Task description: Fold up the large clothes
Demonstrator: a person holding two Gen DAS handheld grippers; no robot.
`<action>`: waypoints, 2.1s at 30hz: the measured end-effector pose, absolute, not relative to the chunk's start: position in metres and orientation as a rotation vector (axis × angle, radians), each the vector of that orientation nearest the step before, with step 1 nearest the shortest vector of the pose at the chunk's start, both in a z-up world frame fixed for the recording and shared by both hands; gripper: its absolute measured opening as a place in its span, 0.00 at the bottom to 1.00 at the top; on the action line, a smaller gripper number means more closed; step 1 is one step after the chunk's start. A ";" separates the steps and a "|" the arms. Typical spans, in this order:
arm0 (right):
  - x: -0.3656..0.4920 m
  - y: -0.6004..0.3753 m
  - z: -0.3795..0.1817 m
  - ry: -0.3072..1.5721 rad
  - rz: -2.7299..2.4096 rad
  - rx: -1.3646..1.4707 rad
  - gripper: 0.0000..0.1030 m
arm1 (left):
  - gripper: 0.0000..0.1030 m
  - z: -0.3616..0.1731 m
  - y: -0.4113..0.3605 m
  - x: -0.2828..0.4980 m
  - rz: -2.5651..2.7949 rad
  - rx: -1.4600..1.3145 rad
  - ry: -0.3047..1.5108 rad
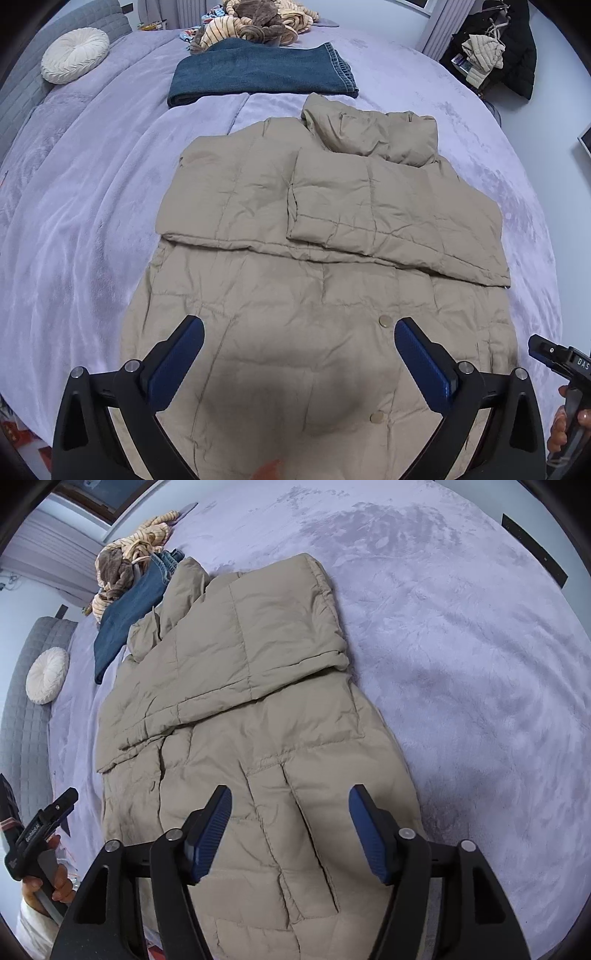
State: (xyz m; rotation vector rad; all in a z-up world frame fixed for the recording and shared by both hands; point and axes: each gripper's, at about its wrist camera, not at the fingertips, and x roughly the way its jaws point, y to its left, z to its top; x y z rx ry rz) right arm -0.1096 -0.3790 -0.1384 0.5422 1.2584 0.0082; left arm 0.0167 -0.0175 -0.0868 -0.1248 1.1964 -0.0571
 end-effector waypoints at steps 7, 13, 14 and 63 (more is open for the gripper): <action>-0.129 -0.371 -0.126 1.273 0.042 0.542 0.78 | 1.00 -0.080 -0.017 -0.022 -0.037 -0.143 1.239; -0.152 -0.370 -0.125 1.236 0.014 0.585 0.89 | 1.00 -0.089 -0.009 -0.044 -0.065 -0.147 1.271; -0.157 -0.369 -0.126 1.228 0.008 0.590 0.89 | 1.00 -0.091 -0.007 -0.047 -0.080 -0.147 1.277; -0.313 -0.361 -0.252 1.120 -0.195 1.474 0.43 | 0.13 -0.206 0.125 -0.136 -0.199 -0.690 1.382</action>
